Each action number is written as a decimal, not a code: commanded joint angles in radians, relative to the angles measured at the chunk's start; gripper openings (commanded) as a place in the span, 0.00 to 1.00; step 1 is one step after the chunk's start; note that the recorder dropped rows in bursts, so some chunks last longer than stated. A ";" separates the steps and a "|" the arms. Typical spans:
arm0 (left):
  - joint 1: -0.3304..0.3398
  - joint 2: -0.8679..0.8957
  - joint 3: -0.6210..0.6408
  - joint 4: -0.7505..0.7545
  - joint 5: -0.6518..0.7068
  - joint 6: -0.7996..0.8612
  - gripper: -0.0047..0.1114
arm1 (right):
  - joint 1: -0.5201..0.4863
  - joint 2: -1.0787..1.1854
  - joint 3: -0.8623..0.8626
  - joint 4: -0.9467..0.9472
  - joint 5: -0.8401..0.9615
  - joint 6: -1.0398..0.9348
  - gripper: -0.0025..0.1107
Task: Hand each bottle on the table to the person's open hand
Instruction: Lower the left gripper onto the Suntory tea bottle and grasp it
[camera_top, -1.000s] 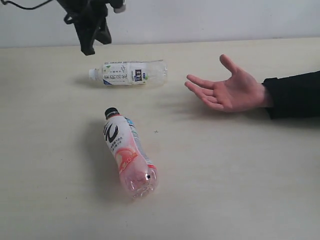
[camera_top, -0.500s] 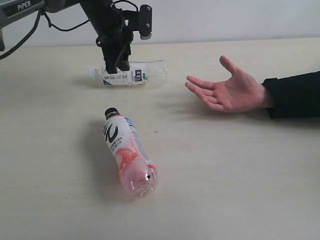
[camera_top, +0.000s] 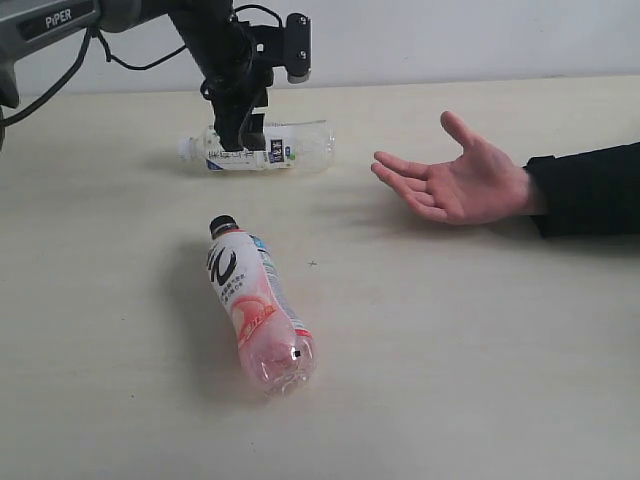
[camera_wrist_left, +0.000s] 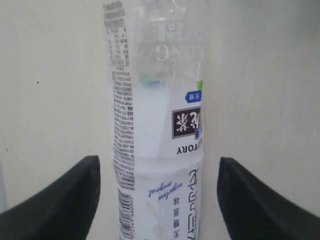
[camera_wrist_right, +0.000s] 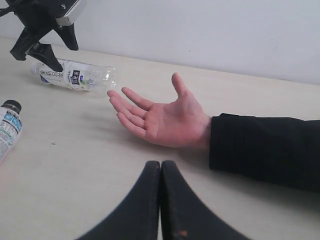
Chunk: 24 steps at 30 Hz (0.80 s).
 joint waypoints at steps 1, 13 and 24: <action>-0.004 0.024 -0.009 -0.001 -0.014 -0.007 0.60 | 0.000 -0.004 0.005 -0.007 -0.014 0.007 0.02; -0.004 0.082 -0.009 -0.001 -0.087 -0.013 0.60 | 0.000 -0.004 0.005 -0.007 -0.014 0.005 0.02; -0.011 0.106 -0.009 -0.001 -0.128 -0.014 0.67 | 0.000 -0.004 0.005 -0.007 -0.022 0.007 0.02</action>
